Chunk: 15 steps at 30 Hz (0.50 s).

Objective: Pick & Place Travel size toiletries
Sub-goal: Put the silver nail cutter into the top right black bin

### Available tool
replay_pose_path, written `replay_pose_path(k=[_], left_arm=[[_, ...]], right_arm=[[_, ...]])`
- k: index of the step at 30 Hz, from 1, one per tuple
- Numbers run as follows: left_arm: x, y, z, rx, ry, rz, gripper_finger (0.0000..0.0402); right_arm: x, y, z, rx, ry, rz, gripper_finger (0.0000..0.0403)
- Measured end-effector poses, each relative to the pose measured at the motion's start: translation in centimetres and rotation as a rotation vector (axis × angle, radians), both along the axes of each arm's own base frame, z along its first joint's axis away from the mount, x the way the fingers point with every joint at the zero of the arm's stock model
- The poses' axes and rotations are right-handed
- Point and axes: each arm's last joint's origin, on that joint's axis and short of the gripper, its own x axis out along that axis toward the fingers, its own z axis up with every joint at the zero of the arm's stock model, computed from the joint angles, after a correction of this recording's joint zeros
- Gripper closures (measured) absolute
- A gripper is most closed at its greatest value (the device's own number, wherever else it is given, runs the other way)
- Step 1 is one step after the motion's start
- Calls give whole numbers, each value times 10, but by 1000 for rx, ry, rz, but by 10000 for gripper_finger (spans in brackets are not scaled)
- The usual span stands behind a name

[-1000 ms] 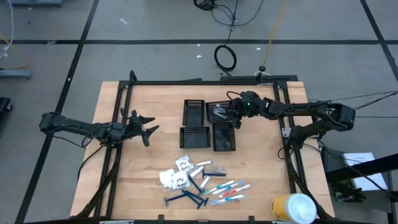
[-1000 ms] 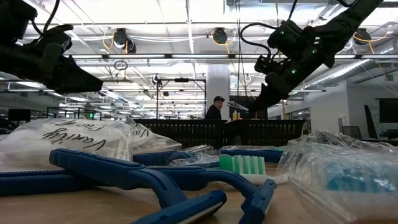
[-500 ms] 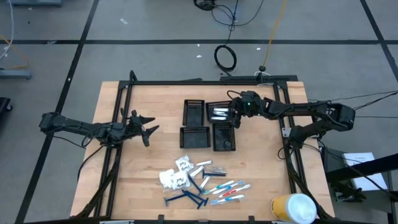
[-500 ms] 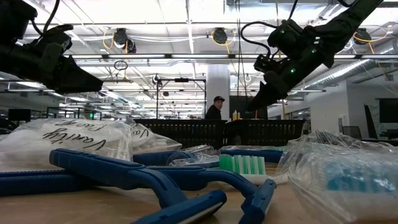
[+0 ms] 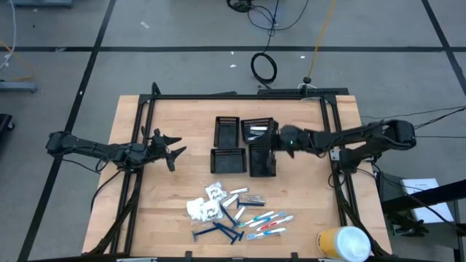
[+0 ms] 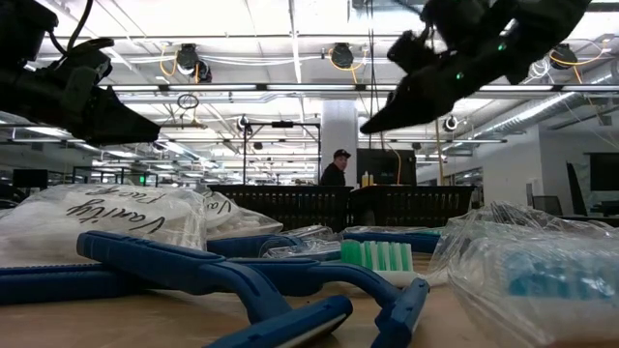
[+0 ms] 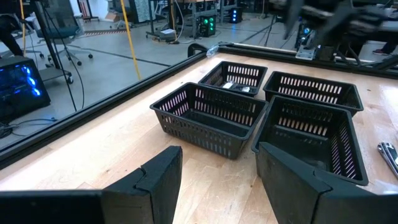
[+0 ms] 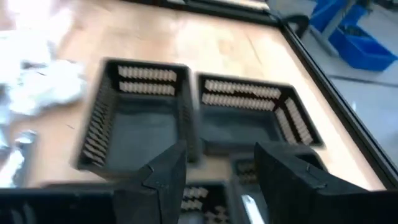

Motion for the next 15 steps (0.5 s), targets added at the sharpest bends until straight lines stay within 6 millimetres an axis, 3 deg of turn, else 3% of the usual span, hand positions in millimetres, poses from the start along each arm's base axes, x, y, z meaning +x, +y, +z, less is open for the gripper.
replay_pose_path(k=[7,15], left_arm=[[0,0,0,0,0,0,192],[0,0,0,0,0,0,192]], right_arm=[[5,54,8,60,-27,85,225],[12,108,26,104,68,57,226]])
